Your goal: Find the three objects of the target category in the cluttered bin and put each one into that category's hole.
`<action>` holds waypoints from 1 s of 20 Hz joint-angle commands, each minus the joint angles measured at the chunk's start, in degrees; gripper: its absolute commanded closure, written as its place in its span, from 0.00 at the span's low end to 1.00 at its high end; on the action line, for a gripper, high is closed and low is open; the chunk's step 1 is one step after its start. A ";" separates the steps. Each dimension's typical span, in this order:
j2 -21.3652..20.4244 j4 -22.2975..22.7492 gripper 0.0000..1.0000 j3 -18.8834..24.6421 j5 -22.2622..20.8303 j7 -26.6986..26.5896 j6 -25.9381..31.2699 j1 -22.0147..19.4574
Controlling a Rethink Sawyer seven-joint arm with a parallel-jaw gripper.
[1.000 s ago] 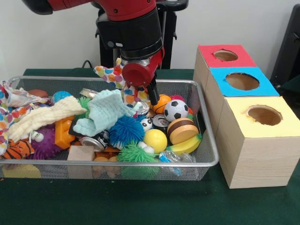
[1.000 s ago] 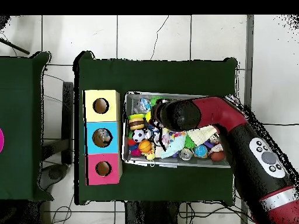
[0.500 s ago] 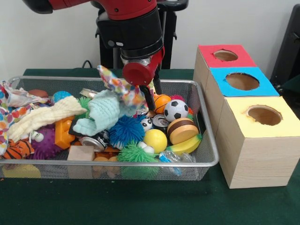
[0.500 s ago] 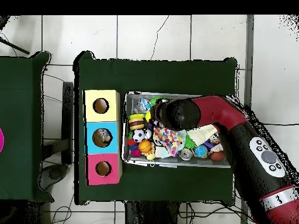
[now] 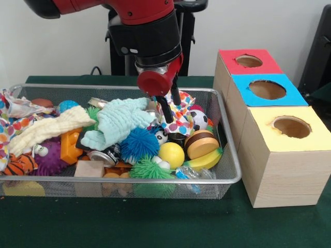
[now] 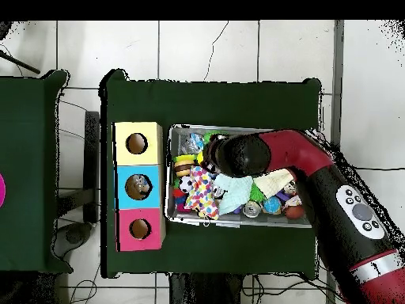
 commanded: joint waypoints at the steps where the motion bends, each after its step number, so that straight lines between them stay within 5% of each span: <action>1: 4.29 -4.83 0.00 -0.65 -4.30 -13.44 4.15 0.57; 10: 9.63 -10.14 0.00 -1.97 -7.25 -12.46 2.82 3.45; 20: 11.02 -13.97 0.00 -2.27 -8.18 -13.23 4.46 5.19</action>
